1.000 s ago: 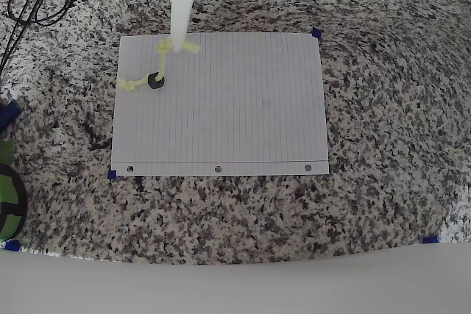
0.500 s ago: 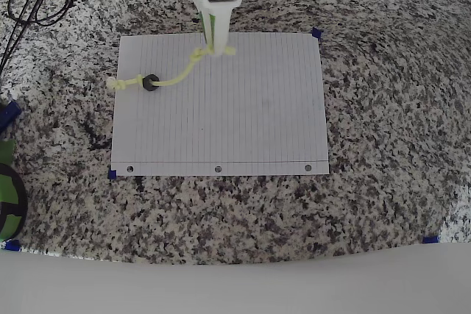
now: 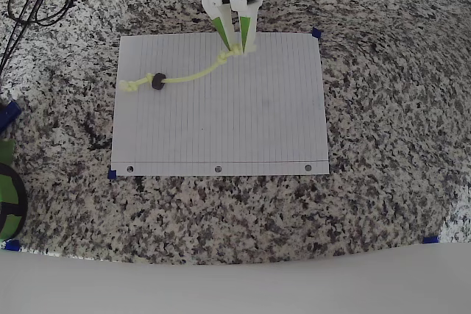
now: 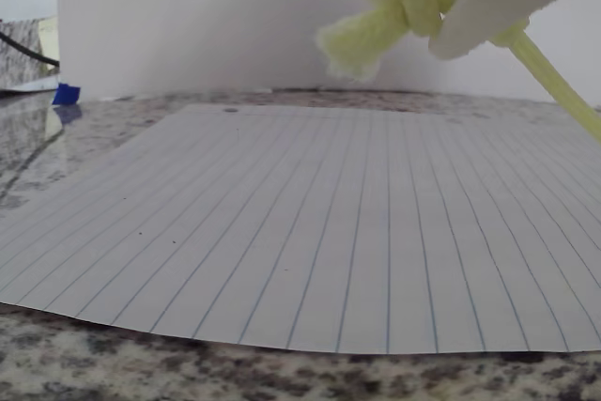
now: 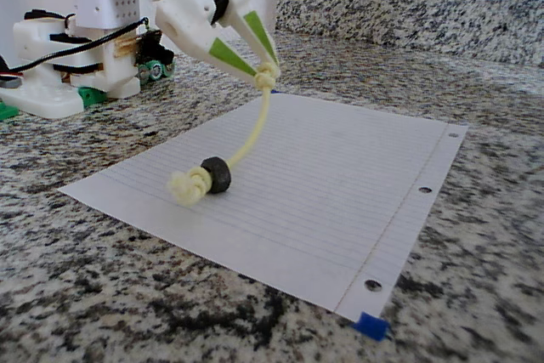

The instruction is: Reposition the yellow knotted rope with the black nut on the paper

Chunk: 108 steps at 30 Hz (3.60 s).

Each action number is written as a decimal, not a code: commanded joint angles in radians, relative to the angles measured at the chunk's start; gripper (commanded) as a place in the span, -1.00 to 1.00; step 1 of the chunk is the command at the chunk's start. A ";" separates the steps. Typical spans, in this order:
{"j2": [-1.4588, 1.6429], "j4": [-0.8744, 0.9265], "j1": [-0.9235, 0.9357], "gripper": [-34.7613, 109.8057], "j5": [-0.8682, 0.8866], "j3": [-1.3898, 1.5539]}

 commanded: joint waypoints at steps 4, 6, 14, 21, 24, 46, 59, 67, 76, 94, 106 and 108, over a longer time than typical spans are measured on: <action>0.009 -0.097 -0.041 -0.52 -0.003 -0.002; 0.009 -0.123 -0.041 -0.52 -0.123 -0.003; 0.014 -0.107 -0.043 -0.52 -0.457 -0.003; -0.008 -0.058 -0.074 -0.52 -0.649 -0.003; -0.021 -0.061 -0.098 -0.52 -0.709 -0.003; -0.040 -0.051 -0.129 0.38 -0.867 -0.006; -0.394 -0.032 0.118 0.36 -0.603 -0.270; -0.851 0.265 0.249 0.35 -0.583 -0.773; -1.239 0.512 0.383 0.34 -0.267 -1.170; -1.496 0.568 0.557 0.21 0.190 -1.402; -1.621 0.440 0.571 0.15 0.204 -1.402; -1.631 0.437 0.565 0.15 0.204 -1.401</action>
